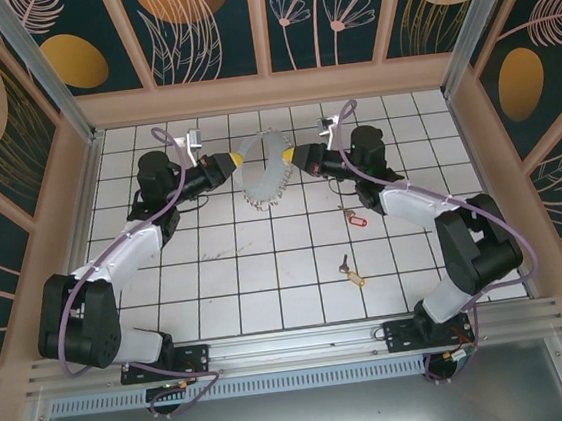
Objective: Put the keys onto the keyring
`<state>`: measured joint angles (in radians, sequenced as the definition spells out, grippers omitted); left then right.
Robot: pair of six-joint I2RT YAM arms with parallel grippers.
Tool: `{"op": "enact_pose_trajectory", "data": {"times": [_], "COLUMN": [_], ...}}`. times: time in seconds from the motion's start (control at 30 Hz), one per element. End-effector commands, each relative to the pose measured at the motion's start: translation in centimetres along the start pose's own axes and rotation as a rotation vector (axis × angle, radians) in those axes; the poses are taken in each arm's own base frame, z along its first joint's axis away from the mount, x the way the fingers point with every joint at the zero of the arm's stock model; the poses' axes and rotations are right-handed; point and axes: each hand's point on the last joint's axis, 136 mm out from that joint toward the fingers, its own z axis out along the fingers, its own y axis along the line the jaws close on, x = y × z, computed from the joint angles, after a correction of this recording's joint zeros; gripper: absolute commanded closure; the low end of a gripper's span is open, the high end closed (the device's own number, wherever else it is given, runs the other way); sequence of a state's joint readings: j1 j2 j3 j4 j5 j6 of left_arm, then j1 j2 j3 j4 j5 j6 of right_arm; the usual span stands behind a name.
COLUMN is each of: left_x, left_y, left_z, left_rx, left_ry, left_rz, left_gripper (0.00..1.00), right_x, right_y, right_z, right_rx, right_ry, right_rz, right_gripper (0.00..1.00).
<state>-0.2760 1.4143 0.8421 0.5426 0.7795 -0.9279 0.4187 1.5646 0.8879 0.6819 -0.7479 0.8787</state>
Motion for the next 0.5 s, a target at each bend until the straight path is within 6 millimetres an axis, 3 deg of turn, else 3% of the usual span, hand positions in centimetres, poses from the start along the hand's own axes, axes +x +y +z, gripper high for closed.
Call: {"op": "enact_pose_trajectory", "data": {"times": [0.0,0.2,0.33,0.47], "left_x": [-1.2,-1.7,-3.0,-2.6], "left_y": [-2.8,-4.5,-7.6,-10.6], "left_z": [0.0,-0.5,-1.4,-2.4], "left_rx": [0.07,0.044,0.018,0.089], "left_ry": [-0.017,0.016,0.017,0.026], "left_rz": [0.096,0.248,0.452,0.618], "left_gripper": [1.0,1.0,1.0,1.0], "right_x": [-0.9,-1.8,-3.4,-5.7], "right_y": [2.5,2.2,2.5,2.6], "right_z": [-1.2,-3.7,-7.7,-13.0], "right_rx": [-0.027,0.148,0.341,0.534], "right_ry": [-0.049,-0.13,-0.251,-0.47], "right_rz": [-0.085,-0.2,-0.355,-0.425], "right_gripper": [0.85,0.52,0.33,0.26]}}
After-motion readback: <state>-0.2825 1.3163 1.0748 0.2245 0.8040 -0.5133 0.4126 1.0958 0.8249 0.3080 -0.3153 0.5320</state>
